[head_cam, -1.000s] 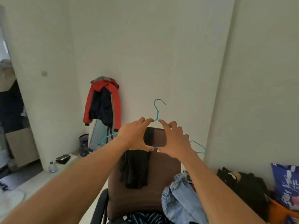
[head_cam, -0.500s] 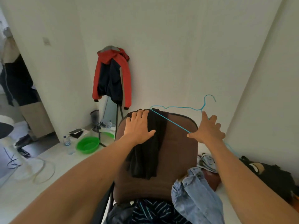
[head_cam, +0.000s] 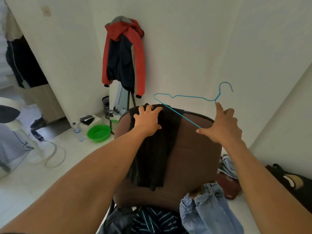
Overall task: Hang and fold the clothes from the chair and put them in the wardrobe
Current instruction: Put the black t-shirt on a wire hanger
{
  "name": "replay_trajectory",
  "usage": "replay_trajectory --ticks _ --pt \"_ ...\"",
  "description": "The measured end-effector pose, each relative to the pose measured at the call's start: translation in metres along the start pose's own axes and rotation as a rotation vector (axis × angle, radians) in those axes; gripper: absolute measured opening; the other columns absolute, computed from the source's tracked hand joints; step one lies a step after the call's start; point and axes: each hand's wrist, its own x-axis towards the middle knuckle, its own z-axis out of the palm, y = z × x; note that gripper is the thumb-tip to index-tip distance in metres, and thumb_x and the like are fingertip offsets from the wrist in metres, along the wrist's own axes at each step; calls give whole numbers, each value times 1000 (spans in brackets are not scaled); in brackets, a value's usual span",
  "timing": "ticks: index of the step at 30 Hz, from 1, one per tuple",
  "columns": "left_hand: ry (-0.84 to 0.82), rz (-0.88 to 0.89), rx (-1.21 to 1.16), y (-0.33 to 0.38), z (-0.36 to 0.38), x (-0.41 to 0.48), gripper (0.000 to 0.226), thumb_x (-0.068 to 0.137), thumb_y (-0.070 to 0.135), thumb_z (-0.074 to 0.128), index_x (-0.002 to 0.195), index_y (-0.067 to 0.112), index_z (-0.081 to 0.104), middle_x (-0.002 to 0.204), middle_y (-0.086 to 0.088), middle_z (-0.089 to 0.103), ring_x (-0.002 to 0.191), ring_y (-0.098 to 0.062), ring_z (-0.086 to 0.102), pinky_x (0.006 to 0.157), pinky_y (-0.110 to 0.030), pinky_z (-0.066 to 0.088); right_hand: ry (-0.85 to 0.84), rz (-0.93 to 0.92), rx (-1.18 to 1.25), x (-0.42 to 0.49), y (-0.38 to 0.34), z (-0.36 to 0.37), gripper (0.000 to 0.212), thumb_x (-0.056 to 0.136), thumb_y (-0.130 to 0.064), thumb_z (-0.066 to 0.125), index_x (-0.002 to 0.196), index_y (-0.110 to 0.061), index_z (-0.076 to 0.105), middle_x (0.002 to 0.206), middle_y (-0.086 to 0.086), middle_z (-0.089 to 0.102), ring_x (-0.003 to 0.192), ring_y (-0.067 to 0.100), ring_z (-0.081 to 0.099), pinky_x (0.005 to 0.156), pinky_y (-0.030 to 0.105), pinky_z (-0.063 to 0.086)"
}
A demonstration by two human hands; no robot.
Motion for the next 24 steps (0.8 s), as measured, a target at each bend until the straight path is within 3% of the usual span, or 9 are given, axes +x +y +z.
replay_trajectory --ticks 4,7,11,24 --pt "84 65 -197 -8 1 4 48 88 10 69 132 24 56 133 -11 54 125 -35 40 103 -49 43 -30 -30 2 4 -18 8 126 60 -59 85 154 -32 5 146 10 25 127 36 41 92 57 48" --pt "138 99 -283 -12 3 -12 41 87 2 64 124 20 65 128 -9 59 121 -31 46 102 -44 43 -52 -49 8 -3 -33 14 125 61 -59 84 154 -32 5 148 10 24 129 36 40 93 57 47" --pt "154 139 -375 -16 18 -44 37 88 4 65 122 20 66 130 -5 57 122 -26 46 105 -41 44 -50 -66 16 -14 -44 18 124 62 -59 84 155 -30 7 146 12 27 128 38 41 92 55 49" --pt "-52 118 -458 -38 110 -130 39 93 8 58 129 24 60 138 2 46 127 -19 37 111 -34 38 -26 -82 -31 -32 -45 29 123 60 -59 84 154 -30 9 142 14 31 128 40 42 94 59 48"
